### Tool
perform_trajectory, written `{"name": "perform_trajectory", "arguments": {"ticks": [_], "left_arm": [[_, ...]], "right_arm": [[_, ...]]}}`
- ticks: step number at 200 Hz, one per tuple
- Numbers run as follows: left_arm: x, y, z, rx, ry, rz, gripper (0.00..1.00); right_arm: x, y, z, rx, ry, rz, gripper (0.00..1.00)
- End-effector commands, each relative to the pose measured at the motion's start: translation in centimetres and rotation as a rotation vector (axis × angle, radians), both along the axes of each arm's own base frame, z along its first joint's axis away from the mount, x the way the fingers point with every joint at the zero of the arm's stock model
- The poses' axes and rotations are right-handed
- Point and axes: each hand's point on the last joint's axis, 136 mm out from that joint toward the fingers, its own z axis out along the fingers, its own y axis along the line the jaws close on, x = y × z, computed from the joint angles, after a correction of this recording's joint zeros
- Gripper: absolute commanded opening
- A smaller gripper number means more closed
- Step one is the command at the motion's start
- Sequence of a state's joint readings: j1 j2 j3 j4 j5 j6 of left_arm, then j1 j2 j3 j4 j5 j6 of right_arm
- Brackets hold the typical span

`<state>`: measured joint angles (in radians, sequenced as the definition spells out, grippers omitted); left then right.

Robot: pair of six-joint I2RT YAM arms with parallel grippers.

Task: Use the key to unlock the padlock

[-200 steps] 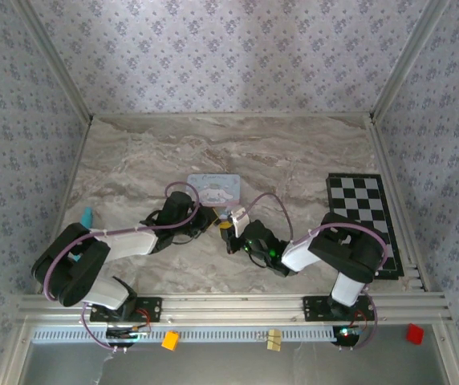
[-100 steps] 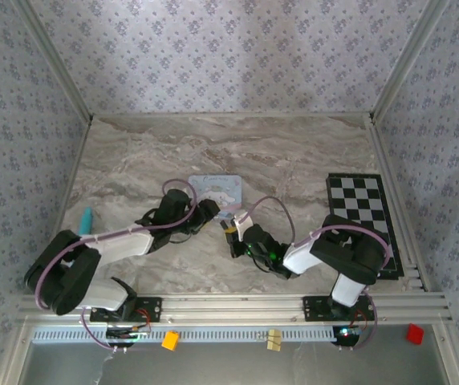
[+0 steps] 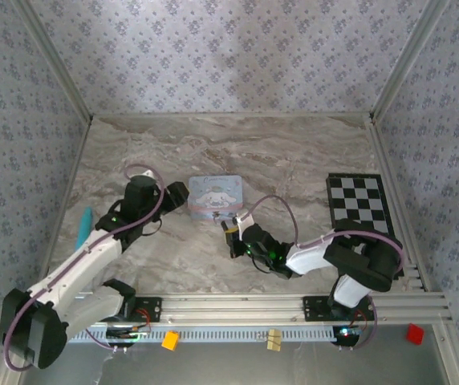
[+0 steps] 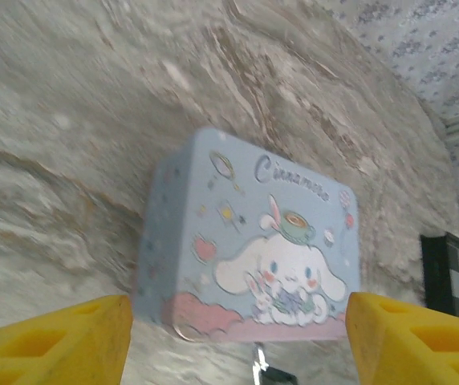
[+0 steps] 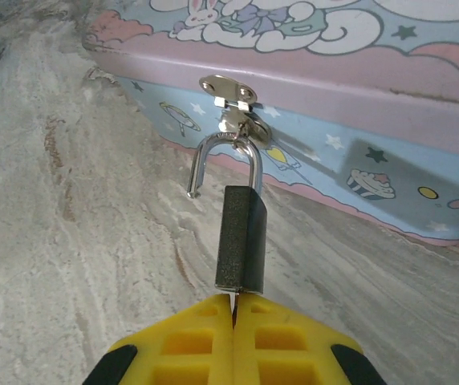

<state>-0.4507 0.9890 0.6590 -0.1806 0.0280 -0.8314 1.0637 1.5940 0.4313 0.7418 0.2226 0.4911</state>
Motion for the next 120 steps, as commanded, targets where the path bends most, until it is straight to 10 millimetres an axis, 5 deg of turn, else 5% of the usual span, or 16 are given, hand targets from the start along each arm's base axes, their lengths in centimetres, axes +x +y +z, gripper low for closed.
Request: {"name": "perform_trajectory", "arguments": {"ticks": [1, 59, 120], "left_arm": [[0.3, 0.2, -1.0, 0.090, 0.015, -0.081, 0.72], [2.9, -4.3, -3.9, 0.044, 0.094, -0.249, 0.69], [1.2, -7.4, -7.0, 0.058, 0.176, -0.329, 0.64]], "right_arm": [[0.1, -0.1, 0.5, 0.002, 0.029, -0.036, 0.00], [0.5, -0.4, 0.5, 0.014, 0.077, -0.089, 0.00], [1.8, -2.7, 0.6, 0.042, 0.108, -0.168, 0.00]]}}
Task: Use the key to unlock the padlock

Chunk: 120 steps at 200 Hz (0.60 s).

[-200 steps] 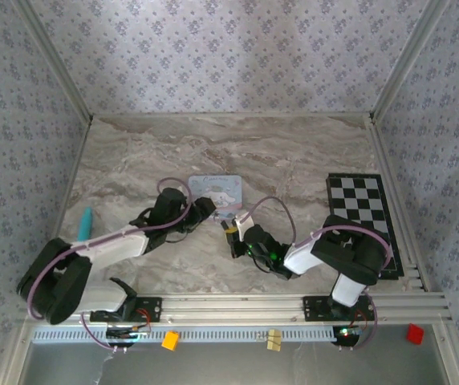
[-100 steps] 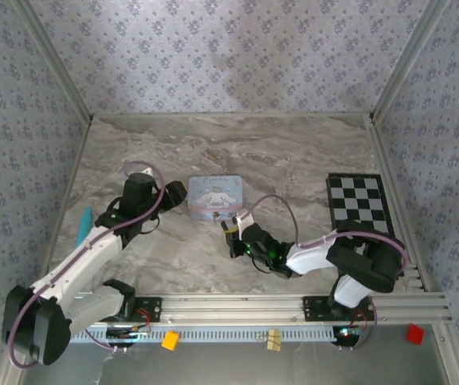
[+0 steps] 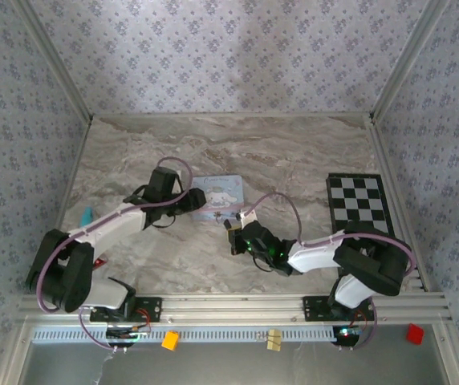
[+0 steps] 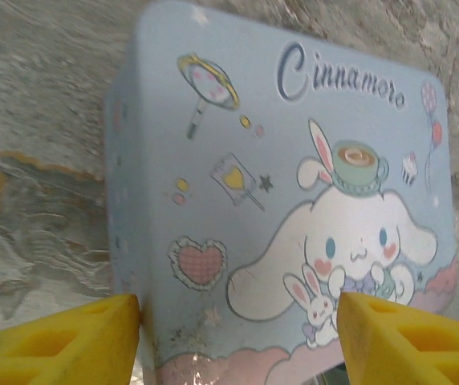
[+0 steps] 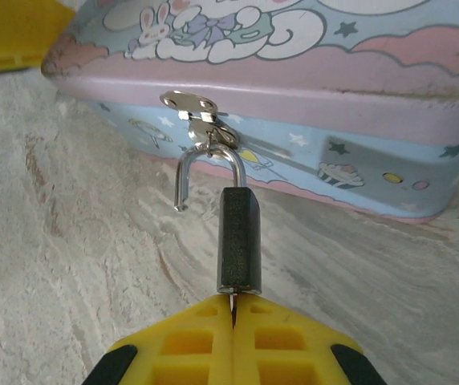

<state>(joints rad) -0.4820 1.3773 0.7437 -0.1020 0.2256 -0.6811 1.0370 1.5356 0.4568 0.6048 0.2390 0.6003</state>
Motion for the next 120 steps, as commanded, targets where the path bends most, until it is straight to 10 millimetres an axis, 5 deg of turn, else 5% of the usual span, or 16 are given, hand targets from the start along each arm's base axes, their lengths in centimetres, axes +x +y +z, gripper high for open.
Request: {"name": "perform_trajectory", "arguments": {"ticks": [1, 63, 120], "left_arm": [[-0.2, -1.8, 0.4, -0.027, -0.006, -0.050, 0.64], [-2.6, -4.9, -1.3, -0.026, 0.025, -0.069, 0.62], [-2.6, -6.3, -0.9, -0.028, 0.018, -0.086, 0.62]], "right_arm": [[1.0, -1.5, 0.3, 0.023, 0.023, -0.076, 0.00], [1.3, -3.1, -0.2, 0.032, 0.058, -0.118, 0.00], [1.3, -4.7, -1.6, 0.047, 0.111, -0.181, 0.02]]}}
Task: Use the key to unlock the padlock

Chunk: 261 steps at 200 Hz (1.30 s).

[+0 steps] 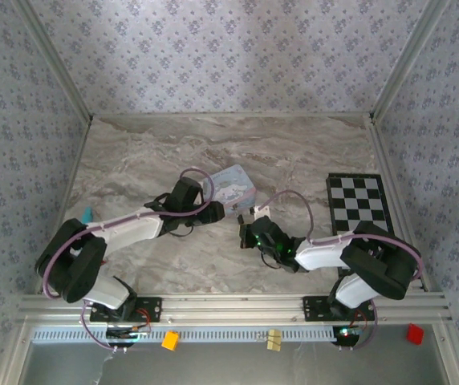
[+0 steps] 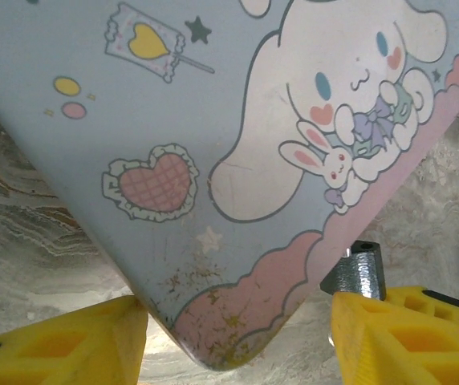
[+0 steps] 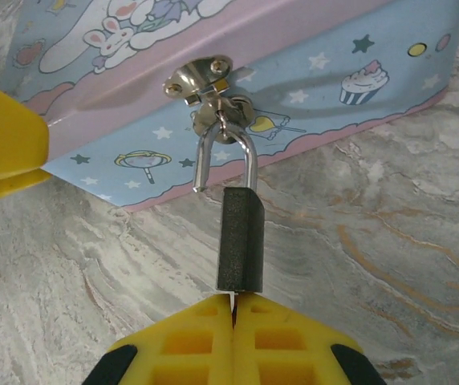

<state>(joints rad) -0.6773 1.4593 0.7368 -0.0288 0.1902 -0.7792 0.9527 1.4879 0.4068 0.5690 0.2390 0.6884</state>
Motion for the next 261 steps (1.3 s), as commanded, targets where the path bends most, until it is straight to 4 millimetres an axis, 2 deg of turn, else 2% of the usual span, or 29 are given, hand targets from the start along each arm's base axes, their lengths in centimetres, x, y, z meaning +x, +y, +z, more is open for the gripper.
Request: {"name": "perform_trajectory", "arguments": {"ticks": [1, 36, 57, 120, 153, 186, 222, 261], "left_arm": [[0.8, -0.5, 1.1, -0.015, -0.033, 0.016, 0.62], [1.0, 0.4, 1.4, 0.011, -0.053, 0.046, 0.62], [1.0, 0.5, 1.2, 0.011, -0.050, 0.053, 0.62], [0.9, 0.6, 0.8, 0.009, -0.045, 0.060, 0.62], [1.0, 0.9, 0.8, 0.013, -0.049, 0.066, 0.62], [1.0, 1.2, 0.8, 0.013, -0.047, 0.070, 0.62], [1.0, 1.2, 0.9, 0.007, -0.051, 0.073, 0.62], [1.0, 1.0, 1.1, -0.008, -0.053, 0.074, 0.62]], "right_arm": [[-0.2, -1.2, -0.7, 0.024, 0.042, -0.052, 0.02], [0.2, -2.6, -1.4, 0.104, 0.091, -0.100, 0.02], [0.4, -2.6, -1.6, 0.159, 0.127, -0.103, 0.03], [0.4, -2.7, -2.7, 0.205, 0.171, -0.102, 0.19], [0.2, -3.0, -2.2, 0.238, 0.137, -0.079, 0.30], [0.6, -3.9, -0.9, 0.146, 0.081, -0.045, 0.40], [2.1, -4.6, 2.0, 0.060, 0.007, 0.025, 0.42], [3.8, -3.6, 2.5, 0.141, 0.054, 0.114, 0.42]]}}
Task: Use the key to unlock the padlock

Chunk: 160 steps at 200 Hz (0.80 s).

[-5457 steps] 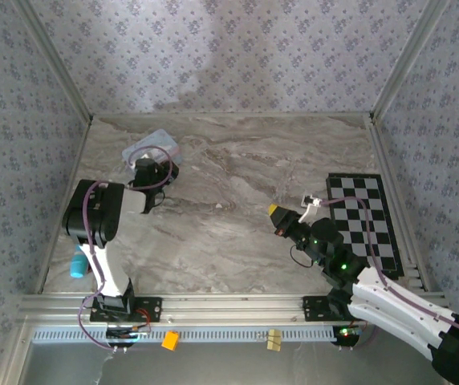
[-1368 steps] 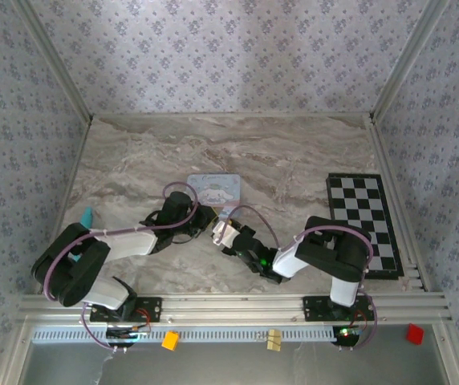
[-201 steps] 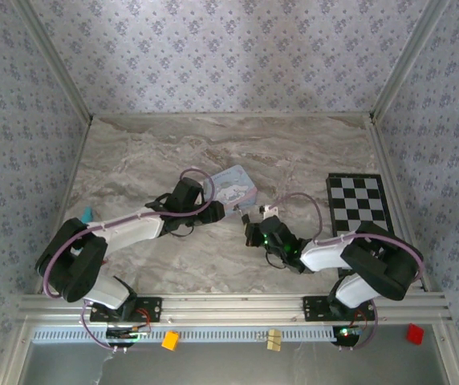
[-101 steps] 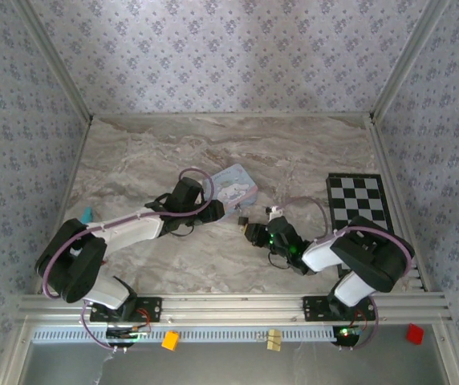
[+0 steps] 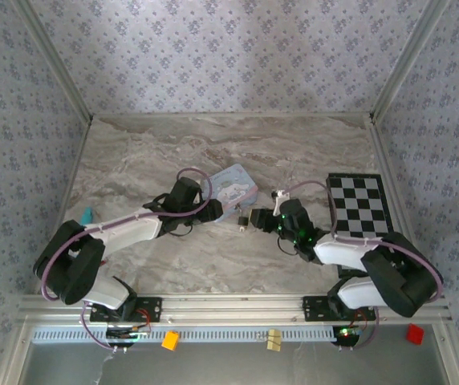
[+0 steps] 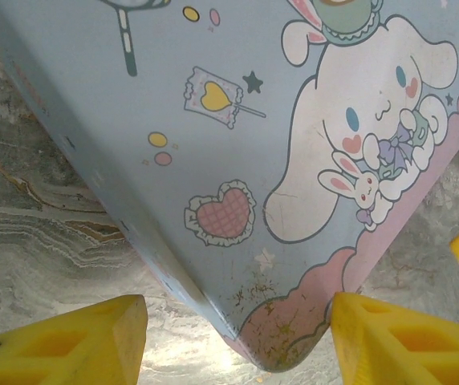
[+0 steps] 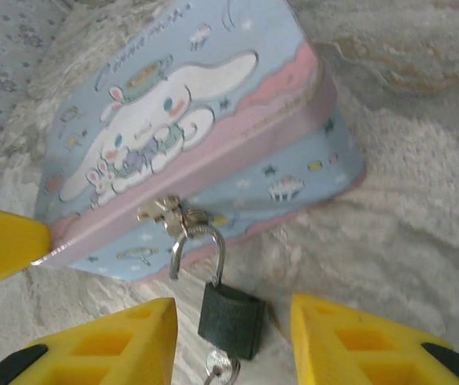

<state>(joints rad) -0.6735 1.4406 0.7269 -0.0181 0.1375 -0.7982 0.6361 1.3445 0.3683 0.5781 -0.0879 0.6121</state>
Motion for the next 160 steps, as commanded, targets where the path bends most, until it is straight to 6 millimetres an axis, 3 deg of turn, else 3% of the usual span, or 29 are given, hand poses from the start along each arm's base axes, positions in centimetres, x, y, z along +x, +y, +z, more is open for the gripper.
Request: {"name": "perform_trajectory", "arguments": {"ticks": [1, 54, 160], "left_arm": [[0.3, 0.3, 0.8, -0.018, -0.024, 0.021, 0.62], [0.2, 0.3, 1.0, -0.017, -0.024, 0.013, 0.62], [0.1, 0.4, 1.0, -0.021, -0.024, 0.016, 0.62]], "right_arm": [[-0.2, 1.0, -0.9, -0.004, 0.050, 0.116, 0.42], [0.7, 3.2, -2.3, 0.056, 0.124, 0.215, 0.39], [2.8, 5.2, -4.0, 0.159, 0.120, 0.263, 0.32]]}}
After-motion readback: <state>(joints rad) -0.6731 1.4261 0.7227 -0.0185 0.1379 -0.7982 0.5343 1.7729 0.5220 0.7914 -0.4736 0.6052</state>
